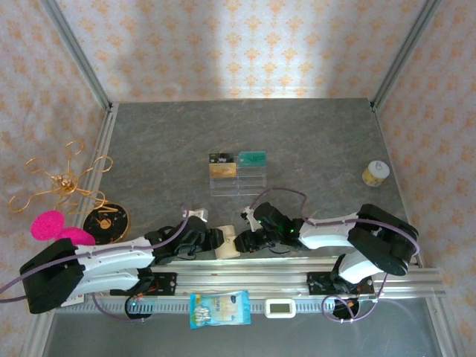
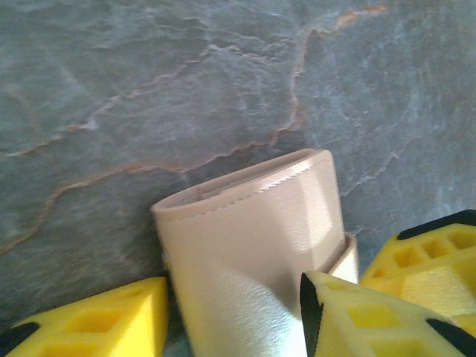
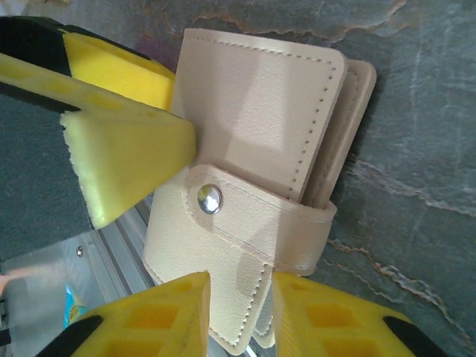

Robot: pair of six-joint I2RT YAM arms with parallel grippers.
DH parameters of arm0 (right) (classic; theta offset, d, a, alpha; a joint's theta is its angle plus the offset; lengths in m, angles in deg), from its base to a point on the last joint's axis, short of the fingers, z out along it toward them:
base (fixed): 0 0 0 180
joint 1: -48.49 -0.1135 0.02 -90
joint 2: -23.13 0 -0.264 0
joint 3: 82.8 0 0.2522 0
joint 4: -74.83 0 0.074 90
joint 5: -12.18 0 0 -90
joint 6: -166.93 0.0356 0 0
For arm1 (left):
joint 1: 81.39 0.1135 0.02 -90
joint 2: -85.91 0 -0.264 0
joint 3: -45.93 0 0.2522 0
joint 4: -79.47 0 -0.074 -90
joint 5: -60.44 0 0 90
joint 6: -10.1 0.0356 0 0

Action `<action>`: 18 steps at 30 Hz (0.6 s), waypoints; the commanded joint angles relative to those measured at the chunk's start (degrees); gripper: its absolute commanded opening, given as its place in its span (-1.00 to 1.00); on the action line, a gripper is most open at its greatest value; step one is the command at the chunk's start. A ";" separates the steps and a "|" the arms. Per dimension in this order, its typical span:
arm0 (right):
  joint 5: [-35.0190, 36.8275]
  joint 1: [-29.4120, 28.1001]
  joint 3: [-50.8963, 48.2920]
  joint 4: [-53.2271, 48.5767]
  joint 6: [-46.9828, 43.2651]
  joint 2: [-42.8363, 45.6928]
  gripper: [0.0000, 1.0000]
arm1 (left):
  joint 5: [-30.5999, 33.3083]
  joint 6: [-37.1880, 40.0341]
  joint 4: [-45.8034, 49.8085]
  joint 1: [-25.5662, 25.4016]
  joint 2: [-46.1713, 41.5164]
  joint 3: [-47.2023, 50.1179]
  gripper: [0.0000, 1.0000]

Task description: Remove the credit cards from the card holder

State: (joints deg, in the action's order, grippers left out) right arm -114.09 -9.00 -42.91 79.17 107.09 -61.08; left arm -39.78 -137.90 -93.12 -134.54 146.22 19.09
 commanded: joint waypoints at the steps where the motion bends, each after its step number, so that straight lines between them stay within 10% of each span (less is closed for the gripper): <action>1: 0.47 -0.25 -1.20 3.09 -0.38 -1.20 -0.56 | -5.18 1.04 -6.95 -0.12 2.14 -1.60 -0.13; 18: 8.20 -0.16 -0.68 -0.15 -0.38 2.42 -0.72 | -5.55 -0.63 -11.31 -0.72 0.33 -0.28 -0.82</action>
State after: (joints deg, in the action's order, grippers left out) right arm -111.84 -9.09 -45.27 82.43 107.85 -61.99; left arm -43.15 -138.44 -100.57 -134.56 146.70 19.05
